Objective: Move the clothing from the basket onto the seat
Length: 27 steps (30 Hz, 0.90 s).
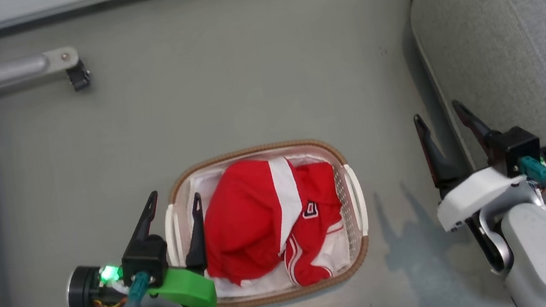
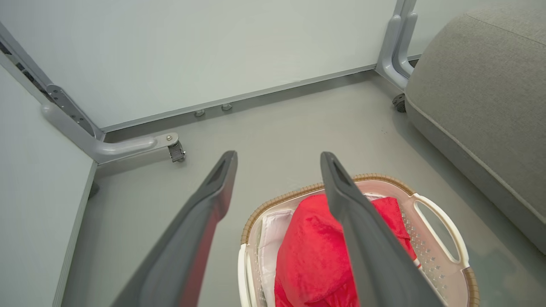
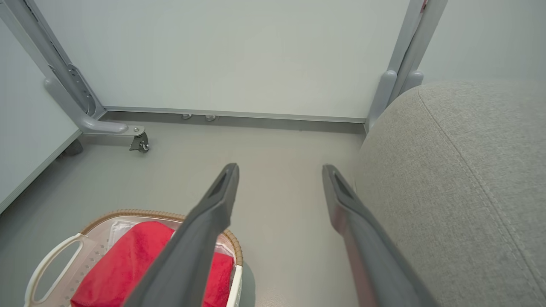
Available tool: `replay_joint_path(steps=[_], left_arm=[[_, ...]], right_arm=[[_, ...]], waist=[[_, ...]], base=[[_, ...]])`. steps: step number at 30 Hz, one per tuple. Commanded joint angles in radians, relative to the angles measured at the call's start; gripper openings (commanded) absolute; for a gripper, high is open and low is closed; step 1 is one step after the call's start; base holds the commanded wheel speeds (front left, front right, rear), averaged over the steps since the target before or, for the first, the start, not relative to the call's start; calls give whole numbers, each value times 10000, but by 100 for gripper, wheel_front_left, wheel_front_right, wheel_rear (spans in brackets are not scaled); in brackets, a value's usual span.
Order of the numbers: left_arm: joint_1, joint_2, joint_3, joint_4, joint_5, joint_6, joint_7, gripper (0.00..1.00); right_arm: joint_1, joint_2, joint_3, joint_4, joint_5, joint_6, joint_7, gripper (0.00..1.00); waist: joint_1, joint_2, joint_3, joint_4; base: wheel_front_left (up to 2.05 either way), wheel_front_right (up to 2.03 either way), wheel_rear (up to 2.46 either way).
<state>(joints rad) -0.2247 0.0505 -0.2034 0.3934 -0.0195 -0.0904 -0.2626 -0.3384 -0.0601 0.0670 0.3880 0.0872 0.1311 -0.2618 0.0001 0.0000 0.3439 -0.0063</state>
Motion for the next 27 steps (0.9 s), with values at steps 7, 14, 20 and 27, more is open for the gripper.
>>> replay_joint_path(steps=[7, 14, 20, 27], left_arm=[[-1369, 33, -552, 1415, -181, -187, -25, 100], [-2290, 33, -1461, 2618, -933, -309, -24, 100], [-2937, 38, -2441, 3538, -1375, -376, -25, 100], [-3486, 36, -3061, 4221, -1637, -391, -24, 100]], right_arm=[[-755, 53, 342, -50, 207, -6, -45, 100], [-1122, 69, 650, -120, 306, -6, -45, 100], [-1321, 71, 907, -201, 505, -6, -45, 100], [-1512, 73, 1007, -175, 605, -6, -45, 100]], waist=[[-1, 0, 2315, -746], [-1, 0, 3052, -1031], [-1, 0, 3500, -1251], [-1, 0, 3957, -1496]], base=[[0, 0, 0], [0, 0, 0], [0, 0, 0], [0, 0, 0]])
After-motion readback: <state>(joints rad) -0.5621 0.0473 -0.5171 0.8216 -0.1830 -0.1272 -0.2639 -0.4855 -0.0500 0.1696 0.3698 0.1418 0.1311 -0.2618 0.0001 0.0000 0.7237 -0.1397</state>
